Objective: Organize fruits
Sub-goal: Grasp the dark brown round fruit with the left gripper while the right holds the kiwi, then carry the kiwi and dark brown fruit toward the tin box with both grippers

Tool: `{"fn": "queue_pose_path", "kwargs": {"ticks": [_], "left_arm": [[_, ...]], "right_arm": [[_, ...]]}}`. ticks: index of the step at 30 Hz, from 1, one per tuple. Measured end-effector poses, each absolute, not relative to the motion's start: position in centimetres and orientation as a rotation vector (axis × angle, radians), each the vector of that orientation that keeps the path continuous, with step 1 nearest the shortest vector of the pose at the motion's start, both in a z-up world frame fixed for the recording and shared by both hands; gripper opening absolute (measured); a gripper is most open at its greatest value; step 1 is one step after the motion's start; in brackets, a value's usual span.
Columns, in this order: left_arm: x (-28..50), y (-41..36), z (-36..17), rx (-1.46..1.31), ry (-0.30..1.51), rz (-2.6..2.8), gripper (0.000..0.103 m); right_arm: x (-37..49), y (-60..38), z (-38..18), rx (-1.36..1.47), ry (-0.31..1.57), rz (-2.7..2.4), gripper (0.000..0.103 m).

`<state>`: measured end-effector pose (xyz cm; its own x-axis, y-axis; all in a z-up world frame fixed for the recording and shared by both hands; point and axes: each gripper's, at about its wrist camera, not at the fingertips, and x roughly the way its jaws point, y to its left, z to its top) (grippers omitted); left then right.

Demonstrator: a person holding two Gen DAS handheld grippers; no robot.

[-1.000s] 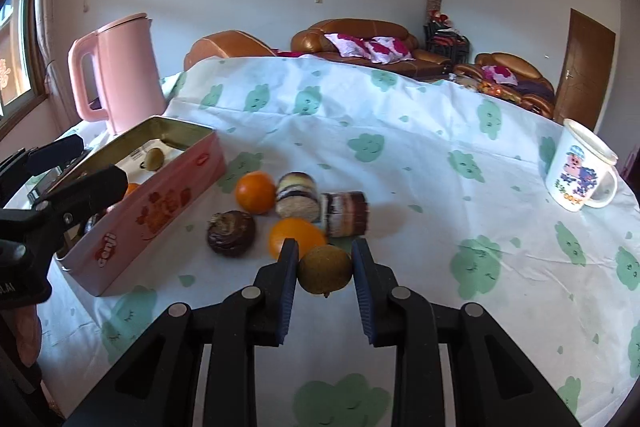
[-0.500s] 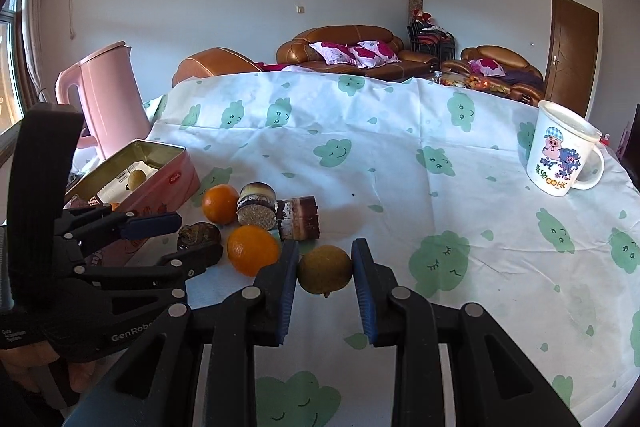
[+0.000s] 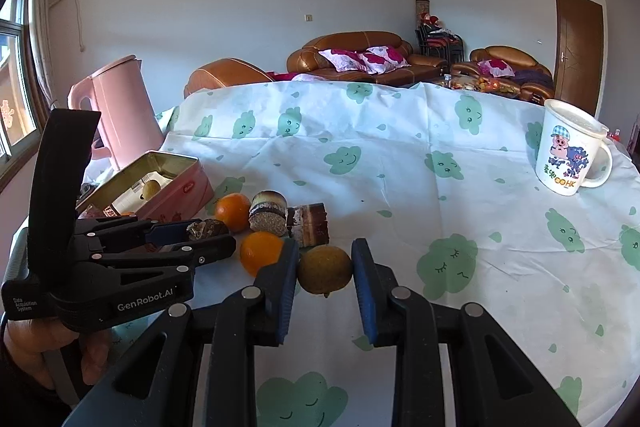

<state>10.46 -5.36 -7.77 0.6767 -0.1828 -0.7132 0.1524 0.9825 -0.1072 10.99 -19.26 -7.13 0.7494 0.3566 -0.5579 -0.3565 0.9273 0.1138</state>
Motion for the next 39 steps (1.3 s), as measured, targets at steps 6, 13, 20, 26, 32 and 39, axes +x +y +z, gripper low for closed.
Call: {"fn": "queue_pose_path", "kwargs": {"ticks": [6,13,20,26,32,39], "left_arm": [[9.0,-5.5,-6.4,-0.017,0.698,-0.178,0.039],[7.9,-5.5,-5.4,0.006,0.609,-0.168,0.039],[7.0,-5.5,-5.0,0.013,0.558,-0.16,0.039],[6.6,-5.4,-4.8,0.016,0.53,-0.157,0.039],[6.0,-5.7,-4.5,0.026,0.496,-0.157,0.039],[5.3,-5.7,-4.2,0.035,0.462,-0.151,0.039]], "right_arm": [[10.6,-19.2,-6.9,-0.005,0.589,0.387,0.029],[9.9,-19.5,-6.5,-0.005,0.541,0.383,0.029],[9.0,-19.6,-6.1,-0.015,0.487,0.388,0.029],[8.5,-19.8,-5.8,-0.008,0.455,0.395,0.029],[7.8,-19.9,-5.5,-0.014,0.413,0.398,0.029],[7.3,-19.9,-5.4,-0.013,0.385,0.404,0.029]]}}
